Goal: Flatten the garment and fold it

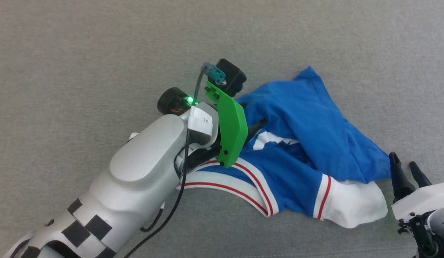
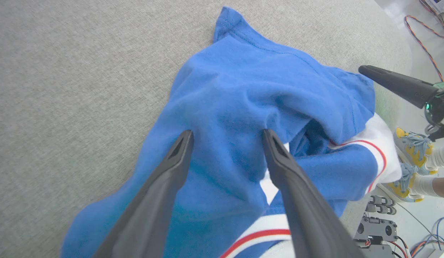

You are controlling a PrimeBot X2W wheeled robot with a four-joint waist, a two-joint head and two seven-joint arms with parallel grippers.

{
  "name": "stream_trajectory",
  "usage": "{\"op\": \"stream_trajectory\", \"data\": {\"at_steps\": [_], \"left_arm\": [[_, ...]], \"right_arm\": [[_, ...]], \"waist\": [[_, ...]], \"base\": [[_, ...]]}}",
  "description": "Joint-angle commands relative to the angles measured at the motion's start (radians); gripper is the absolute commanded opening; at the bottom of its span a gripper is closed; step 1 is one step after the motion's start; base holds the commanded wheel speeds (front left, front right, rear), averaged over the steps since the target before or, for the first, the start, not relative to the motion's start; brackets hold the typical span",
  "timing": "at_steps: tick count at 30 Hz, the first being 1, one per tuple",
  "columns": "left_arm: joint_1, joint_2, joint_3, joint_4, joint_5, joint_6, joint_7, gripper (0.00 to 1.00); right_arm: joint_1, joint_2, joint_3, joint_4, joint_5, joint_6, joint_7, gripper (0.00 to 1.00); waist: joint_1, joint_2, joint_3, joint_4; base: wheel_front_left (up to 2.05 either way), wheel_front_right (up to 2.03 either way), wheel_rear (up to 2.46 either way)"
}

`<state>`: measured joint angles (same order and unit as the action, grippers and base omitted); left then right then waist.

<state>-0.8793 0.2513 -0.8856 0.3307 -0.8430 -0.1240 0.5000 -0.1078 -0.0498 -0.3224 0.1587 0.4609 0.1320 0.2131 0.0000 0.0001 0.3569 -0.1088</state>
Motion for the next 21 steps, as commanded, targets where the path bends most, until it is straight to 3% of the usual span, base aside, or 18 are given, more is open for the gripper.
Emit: {"op": "stream_trajectory", "data": {"at_steps": [1,3,4,5,6,13,15,21], "left_arm": [[-0.022,0.011,-0.016,0.003,-0.010,-0.007,-0.004,1.00],[-0.029,0.019,-0.036,0.011,-0.016,-0.007,-0.008,1.00],[-0.032,0.022,-0.043,0.014,-0.019,-0.007,-0.013,0.67],[-0.036,0.024,-0.052,0.013,-0.023,-0.007,-0.022,0.25],[-0.038,0.025,-0.059,0.011,-0.034,-0.007,-0.033,0.00],[-0.072,0.042,-0.024,0.019,-0.072,-0.003,-0.167,0.00],[-0.086,0.050,0.025,0.056,-0.069,0.030,-0.228,0.00],[-0.123,0.091,0.183,0.198,-0.022,0.205,-0.473,0.00]], "right_arm": [[-0.018,0.000,0.005,0.006,0.010,-0.001,-0.012,1.00],[-0.019,0.000,0.009,0.012,0.013,-0.001,-0.019,1.00],[-0.019,0.000,0.010,0.014,0.015,-0.001,-0.022,1.00],[-0.019,0.000,0.010,0.018,0.017,-0.001,-0.026,1.00],[-0.020,0.000,0.009,0.021,0.019,-0.001,-0.030,1.00],[-0.030,0.000,0.015,0.041,0.010,-0.001,-0.039,1.00],[-0.036,0.000,0.020,0.042,0.007,-0.001,-0.038,1.00],[-0.041,0.000,0.026,0.036,-0.005,-0.001,-0.026,1.00]], "waist": [[0.0000,-0.0001,0.028,-0.025],[0.0000,-0.0001,0.033,-0.027],[0.0000,-0.0001,0.035,-0.027],[0.0000,-0.0001,0.037,-0.026],[0.0000,-0.0001,0.039,-0.024],[0.0000,-0.0001,0.034,-0.003],[0.0000,-0.0001,0.031,0.002],[0.0000,-0.0001,0.018,0.010]], "base": [[0.00,0.00,0.00],[0.00,0.00,0.00],[0.00,0.00,0.00],[0.00,0.00,0.00],[0.00,0.00,0.00],[0.00,0.00,0.00],[0.00,0.00,0.00],[0.00,0.00,0.00]]}}
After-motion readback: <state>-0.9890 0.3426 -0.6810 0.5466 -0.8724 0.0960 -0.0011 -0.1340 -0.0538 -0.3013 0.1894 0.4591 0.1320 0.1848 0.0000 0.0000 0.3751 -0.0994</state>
